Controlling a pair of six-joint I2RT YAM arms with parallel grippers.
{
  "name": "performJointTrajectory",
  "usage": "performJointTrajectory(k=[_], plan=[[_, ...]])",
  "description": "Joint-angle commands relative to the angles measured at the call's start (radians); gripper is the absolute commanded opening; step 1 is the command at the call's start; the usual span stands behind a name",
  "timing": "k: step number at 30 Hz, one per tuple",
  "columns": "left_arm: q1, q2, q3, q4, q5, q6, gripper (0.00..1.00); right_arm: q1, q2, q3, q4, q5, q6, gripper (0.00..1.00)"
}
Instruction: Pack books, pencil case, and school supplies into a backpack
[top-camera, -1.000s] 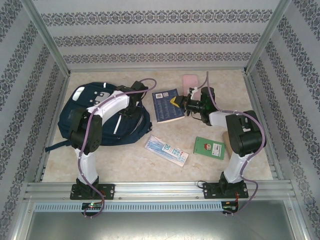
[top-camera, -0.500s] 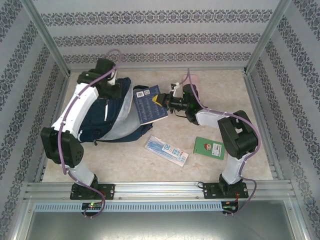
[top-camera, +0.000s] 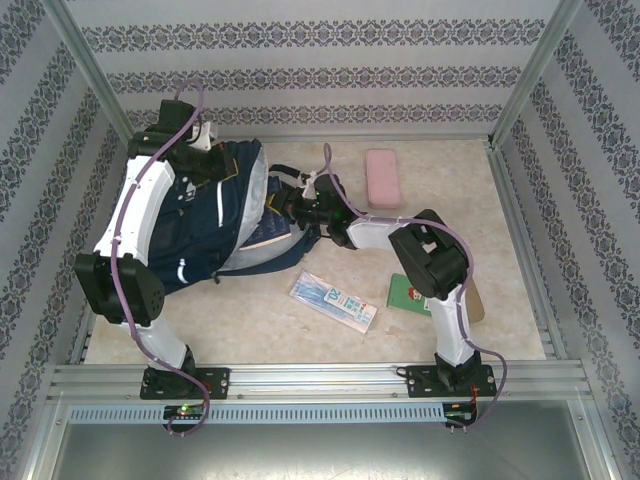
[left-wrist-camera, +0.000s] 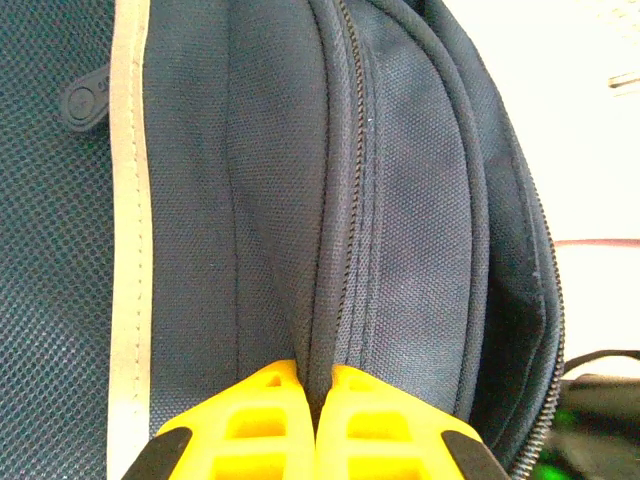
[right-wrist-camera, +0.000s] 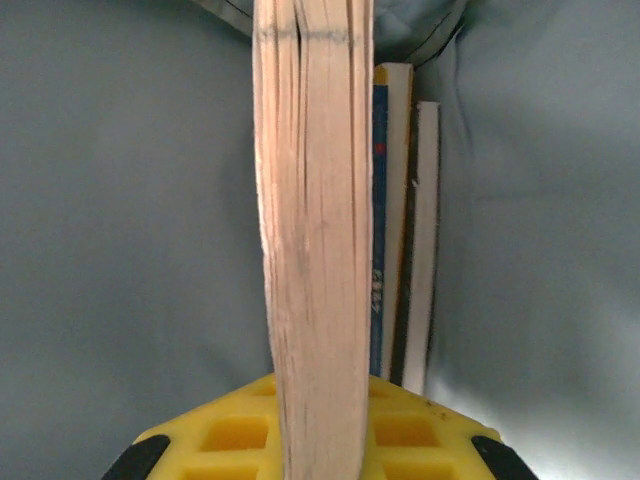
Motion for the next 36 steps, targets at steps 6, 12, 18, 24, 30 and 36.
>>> performJointTrajectory(k=[6, 12, 18, 24, 30, 36], plan=[[-0.001, -0.021, 0.074, 0.167, 0.205, -0.115, 0.0, 0.082, 0.166, 0.235, 0.061, 0.168, 0.065, 0.0], [-0.001, -0.02, 0.054, 0.186, 0.22, -0.13, 0.0, 0.141, 0.312, 0.462, -0.074, 0.211, 0.038, 0.01], [0.0, -0.019, 0.053, 0.188, 0.22, -0.124, 0.0, 0.182, 0.361, 0.614, -0.315, 0.204, -0.076, 0.35], [0.016, -0.029, 0.049, 0.18, 0.221, -0.115, 0.0, 0.175, 0.268, 0.545, -0.452, 0.214, -0.197, 0.52], [0.038, -0.038, 0.048, 0.18, 0.228, -0.11, 0.0, 0.168, 0.178, 0.476, -0.534, 0.211, -0.275, 0.56], [0.046, -0.045, 0.033, 0.18, 0.24, -0.11, 0.0, 0.154, 0.132, 0.399, -0.514, 0.187, -0.28, 0.5]])
